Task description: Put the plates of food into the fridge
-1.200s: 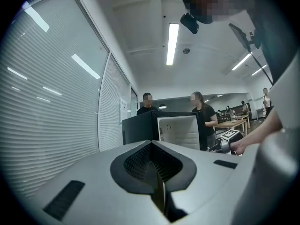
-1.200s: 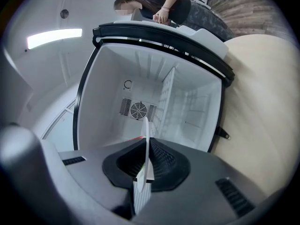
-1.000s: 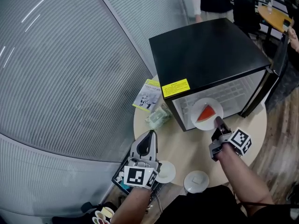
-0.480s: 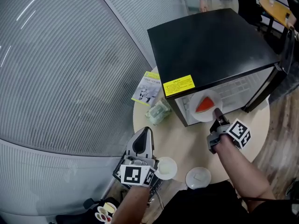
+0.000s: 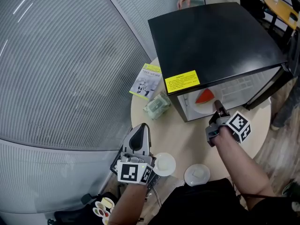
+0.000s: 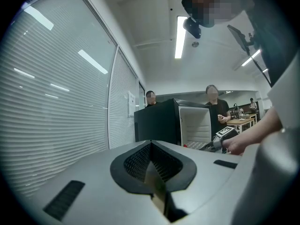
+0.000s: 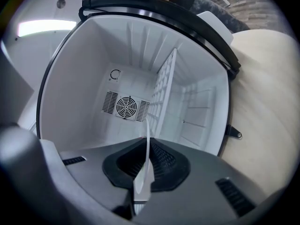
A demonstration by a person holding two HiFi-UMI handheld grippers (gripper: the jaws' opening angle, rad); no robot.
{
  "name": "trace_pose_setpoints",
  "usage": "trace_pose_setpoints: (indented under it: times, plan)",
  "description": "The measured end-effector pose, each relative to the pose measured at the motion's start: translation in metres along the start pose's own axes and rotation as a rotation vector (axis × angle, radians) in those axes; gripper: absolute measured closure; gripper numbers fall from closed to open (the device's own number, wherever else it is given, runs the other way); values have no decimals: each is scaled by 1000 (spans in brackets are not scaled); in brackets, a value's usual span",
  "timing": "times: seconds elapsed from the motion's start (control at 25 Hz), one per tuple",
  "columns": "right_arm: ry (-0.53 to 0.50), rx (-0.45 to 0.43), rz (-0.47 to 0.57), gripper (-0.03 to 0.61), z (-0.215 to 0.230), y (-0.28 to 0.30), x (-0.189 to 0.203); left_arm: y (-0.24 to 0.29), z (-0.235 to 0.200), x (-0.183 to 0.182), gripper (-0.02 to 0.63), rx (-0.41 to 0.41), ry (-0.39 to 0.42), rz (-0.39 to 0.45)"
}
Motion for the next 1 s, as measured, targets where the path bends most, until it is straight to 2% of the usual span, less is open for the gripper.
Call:
trace_pose_setpoints:
  times: [0.56,0.88,1.0]
  plan:
    - [-12,12,39,560,-6,19,0,-10,-9,8,609,-52,-20,-28]
    - [-104,7,21,558,-7,21,0,-18,-6,9,609,-74,-6,-36]
    - [-162,3,-14,504,-10,22,2,-19,-5,9,609,-79,-7,-36]
Point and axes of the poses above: the fingertips, and each gripper's own axes: y forward along the fingers, z to its right, x out of its underside, the point moved 7 cm from there along -y, backward along the fingers, and after that the axes turned 2 degrees about -x, right-handed, at the moved point
